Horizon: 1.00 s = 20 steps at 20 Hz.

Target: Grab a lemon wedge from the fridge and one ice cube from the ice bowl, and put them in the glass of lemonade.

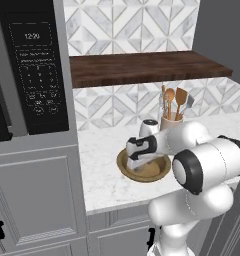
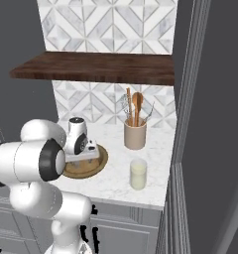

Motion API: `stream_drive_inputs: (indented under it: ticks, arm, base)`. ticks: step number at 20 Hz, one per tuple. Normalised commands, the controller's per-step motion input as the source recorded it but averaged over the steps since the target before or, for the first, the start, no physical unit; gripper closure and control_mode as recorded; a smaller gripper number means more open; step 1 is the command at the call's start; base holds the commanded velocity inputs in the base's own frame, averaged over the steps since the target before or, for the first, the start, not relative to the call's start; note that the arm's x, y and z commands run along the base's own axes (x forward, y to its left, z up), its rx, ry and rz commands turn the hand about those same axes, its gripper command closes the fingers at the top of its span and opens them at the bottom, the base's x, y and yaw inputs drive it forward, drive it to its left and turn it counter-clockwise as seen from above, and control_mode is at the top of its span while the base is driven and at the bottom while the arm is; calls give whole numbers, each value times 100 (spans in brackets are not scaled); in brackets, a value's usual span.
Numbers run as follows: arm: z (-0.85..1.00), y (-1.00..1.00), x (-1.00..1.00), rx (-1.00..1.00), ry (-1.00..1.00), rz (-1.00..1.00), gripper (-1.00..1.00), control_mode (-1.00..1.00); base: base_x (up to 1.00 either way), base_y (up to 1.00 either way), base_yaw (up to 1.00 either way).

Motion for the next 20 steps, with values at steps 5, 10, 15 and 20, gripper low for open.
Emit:
stream_drive_inputs:
  ticks: [5,10,15,20]
  arm:
    - [0,-4,-13,0,-3,0,-100,-100]
    - [0,-5,-10,0,-4,0,-100,-100]
    - [-2,-3,-5,0,-1,0,-100,-100]
    - [-12,0,0,0,0,0,-100,-100]
  base:
    - [0,0,0]
    - [0,0,0]
    - [0,0,0]
    - [0,0,0]
